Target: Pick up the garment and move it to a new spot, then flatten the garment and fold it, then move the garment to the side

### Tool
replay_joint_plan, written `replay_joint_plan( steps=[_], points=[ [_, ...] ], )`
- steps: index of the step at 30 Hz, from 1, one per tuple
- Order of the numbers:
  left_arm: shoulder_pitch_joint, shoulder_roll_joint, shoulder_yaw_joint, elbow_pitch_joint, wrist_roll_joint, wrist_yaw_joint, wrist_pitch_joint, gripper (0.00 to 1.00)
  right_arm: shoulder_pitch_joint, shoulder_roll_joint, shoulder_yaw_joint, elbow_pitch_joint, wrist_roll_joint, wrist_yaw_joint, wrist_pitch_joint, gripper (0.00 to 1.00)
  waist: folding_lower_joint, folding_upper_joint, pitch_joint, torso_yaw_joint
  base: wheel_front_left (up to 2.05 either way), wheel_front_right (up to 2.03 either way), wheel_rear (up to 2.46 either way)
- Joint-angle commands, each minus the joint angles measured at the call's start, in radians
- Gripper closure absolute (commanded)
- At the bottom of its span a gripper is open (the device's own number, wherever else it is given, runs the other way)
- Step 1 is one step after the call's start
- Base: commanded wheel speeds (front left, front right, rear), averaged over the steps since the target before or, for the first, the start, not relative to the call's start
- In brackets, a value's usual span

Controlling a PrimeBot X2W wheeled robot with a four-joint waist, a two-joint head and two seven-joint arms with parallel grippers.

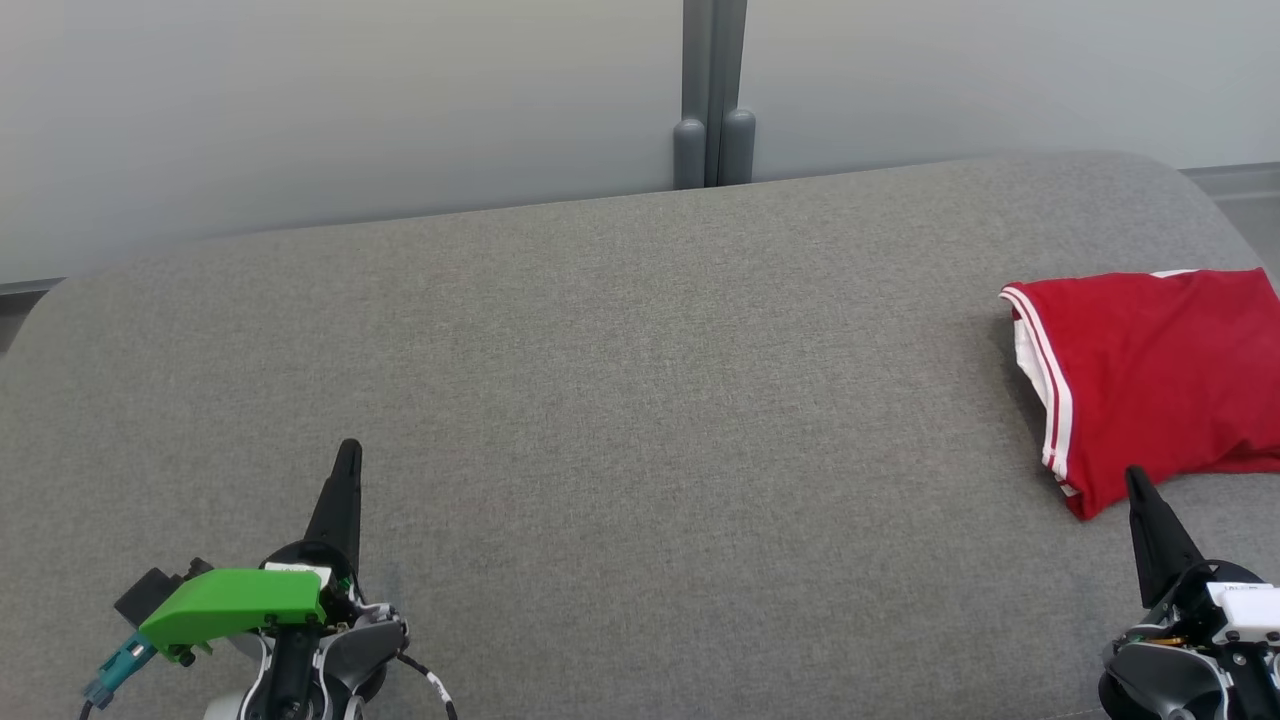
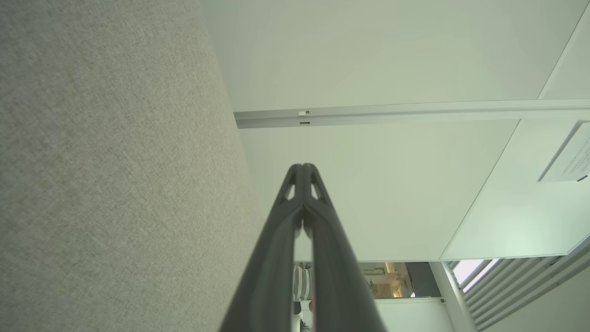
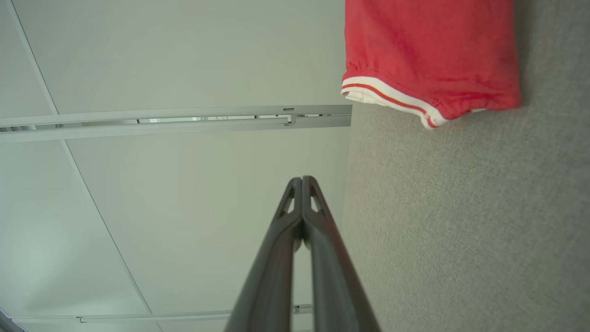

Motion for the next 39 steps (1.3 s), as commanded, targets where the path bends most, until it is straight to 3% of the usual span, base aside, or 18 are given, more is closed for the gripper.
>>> replay_joint_plan(
  steps=[1, 39],
  points=[
    [-0.012, 0.001, 0.003, 0.002, -0.007, -0.003, 0.001, 1.00, -0.009, -0.005, -0.001, 0.001, 0.005, 0.001, 0.003, 1.00, 0.0000, 0.0000, 0.000, 0.000, 0.00, 0.00, 0.00],
    [-0.012, 0.001, 0.003, 0.002, -0.007, -0.003, 0.001, 1.00, -0.009, -0.005, -0.001, 0.001, 0.005, 0.001, 0.003, 1.00, 0.0000, 0.0000, 0.000, 0.000, 0.00, 0.00, 0.00]
  ],
)
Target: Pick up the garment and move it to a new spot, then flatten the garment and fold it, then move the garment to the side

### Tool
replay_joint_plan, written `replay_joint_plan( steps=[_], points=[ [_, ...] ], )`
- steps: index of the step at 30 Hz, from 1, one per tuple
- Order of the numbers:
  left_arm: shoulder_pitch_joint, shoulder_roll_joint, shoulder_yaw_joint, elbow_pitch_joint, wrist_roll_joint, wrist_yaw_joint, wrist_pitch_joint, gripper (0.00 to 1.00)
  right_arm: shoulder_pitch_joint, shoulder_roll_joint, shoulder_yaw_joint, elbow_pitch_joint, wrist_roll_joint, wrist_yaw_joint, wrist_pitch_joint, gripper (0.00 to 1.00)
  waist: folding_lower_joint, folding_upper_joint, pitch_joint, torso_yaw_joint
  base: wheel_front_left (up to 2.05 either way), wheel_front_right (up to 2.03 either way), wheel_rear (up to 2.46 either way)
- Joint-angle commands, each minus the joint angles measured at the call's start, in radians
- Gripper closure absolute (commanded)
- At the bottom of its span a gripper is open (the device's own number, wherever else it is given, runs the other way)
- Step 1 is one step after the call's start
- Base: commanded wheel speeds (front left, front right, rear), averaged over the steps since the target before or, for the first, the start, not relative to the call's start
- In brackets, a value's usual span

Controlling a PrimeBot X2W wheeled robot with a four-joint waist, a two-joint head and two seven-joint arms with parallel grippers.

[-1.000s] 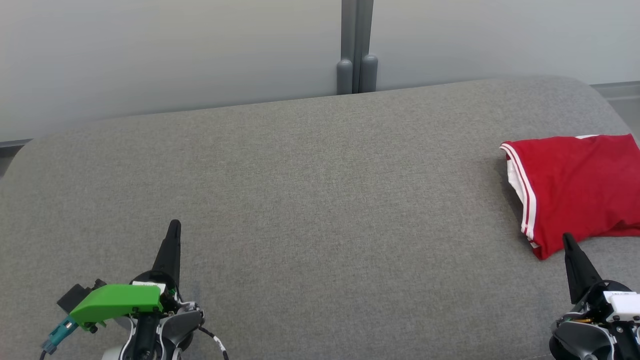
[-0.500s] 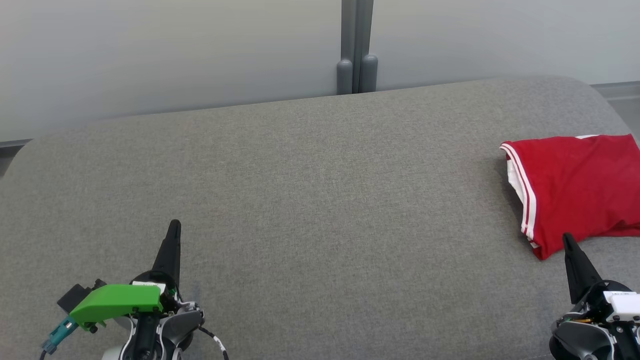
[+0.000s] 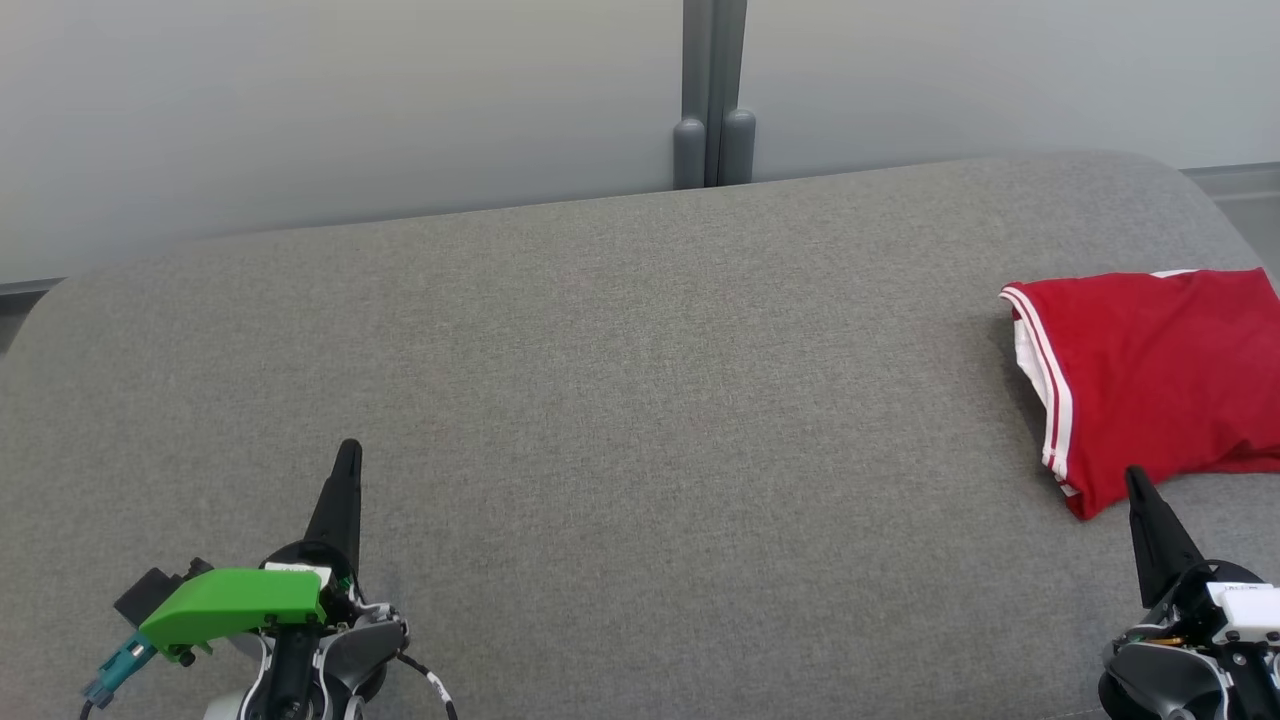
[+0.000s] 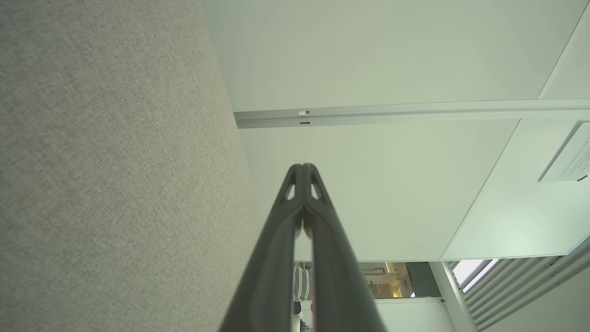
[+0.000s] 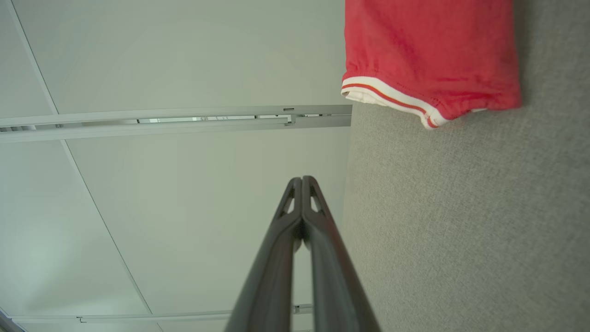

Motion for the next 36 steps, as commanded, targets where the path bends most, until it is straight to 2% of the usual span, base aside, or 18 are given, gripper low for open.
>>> replay_joint_plan(
  steps=[1, 36],
  points=[
    [-0.012, 0.001, 0.003, 0.002, -0.008, -0.003, 0.001, 1.00, -0.009, -0.005, -0.001, 0.001, 0.005, 0.001, 0.003, 1.00, 0.0000, 0.0000, 0.000, 0.000, 0.00, 0.00, 0.00],
    [-0.012, 0.001, 0.003, 0.002, -0.008, -0.003, 0.001, 1.00, -0.009, -0.005, -0.001, 0.001, 0.006, 0.001, 0.003, 1.00, 0.0000, 0.0000, 0.000, 0.000, 0.00, 0.00, 0.00]
  ],
)
